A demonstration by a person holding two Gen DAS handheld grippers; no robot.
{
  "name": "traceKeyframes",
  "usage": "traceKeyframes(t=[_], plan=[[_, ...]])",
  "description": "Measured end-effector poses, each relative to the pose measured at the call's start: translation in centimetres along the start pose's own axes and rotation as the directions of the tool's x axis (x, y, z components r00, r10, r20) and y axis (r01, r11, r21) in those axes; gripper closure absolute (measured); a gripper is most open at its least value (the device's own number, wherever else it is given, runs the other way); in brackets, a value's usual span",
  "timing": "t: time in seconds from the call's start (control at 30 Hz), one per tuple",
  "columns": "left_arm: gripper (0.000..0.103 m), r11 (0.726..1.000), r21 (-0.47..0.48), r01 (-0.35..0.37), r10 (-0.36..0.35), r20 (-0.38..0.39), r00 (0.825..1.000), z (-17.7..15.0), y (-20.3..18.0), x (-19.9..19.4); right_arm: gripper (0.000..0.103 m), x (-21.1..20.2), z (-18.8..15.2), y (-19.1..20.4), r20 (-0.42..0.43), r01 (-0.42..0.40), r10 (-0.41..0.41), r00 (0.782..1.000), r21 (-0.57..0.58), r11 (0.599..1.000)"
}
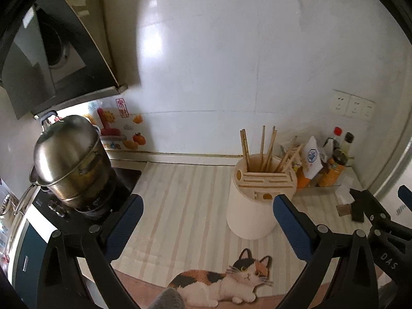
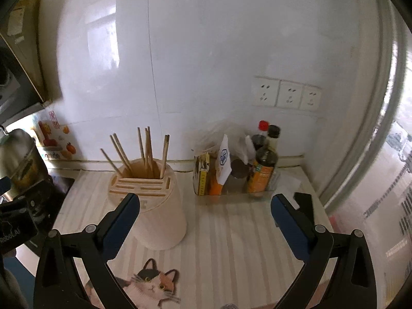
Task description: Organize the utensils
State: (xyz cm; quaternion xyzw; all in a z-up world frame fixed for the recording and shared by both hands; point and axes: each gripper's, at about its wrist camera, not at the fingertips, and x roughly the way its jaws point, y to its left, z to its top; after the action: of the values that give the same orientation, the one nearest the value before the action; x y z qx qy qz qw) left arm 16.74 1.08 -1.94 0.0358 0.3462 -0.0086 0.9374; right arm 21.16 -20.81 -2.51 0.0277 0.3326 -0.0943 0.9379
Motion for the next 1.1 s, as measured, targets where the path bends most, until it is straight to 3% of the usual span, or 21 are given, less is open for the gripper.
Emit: traceKeyframes(t=[0.23, 0.57, 1.1], plan=[[0.0, 0.999, 0.02, 0.04, -0.04, 0.031, 0.999, -2.6, 2.0, -5.8, 0.0, -7.9, -2.2, 0.6, 0.051, 0.031, -0.032, 0.998, 0.022, 0.999], [0.0, 0.999, 0.024, 0.047, -0.048, 0.053, 0.997, -4.7, 3.1, -10.1, 0.0, -15.8, -5.0, 1.4, 0.089, 0.039, -0.044, 0.995, 0.048, 0.998], [0.0, 1.0, -0.008, 0.017, -0.017, 0.056, 0.998, -4.6, 2.3, -10.4, 0.0, -16.4, -4.4, 0.3, 0.078, 0.022, -0.024, 0.997, 0.017, 1.0]])
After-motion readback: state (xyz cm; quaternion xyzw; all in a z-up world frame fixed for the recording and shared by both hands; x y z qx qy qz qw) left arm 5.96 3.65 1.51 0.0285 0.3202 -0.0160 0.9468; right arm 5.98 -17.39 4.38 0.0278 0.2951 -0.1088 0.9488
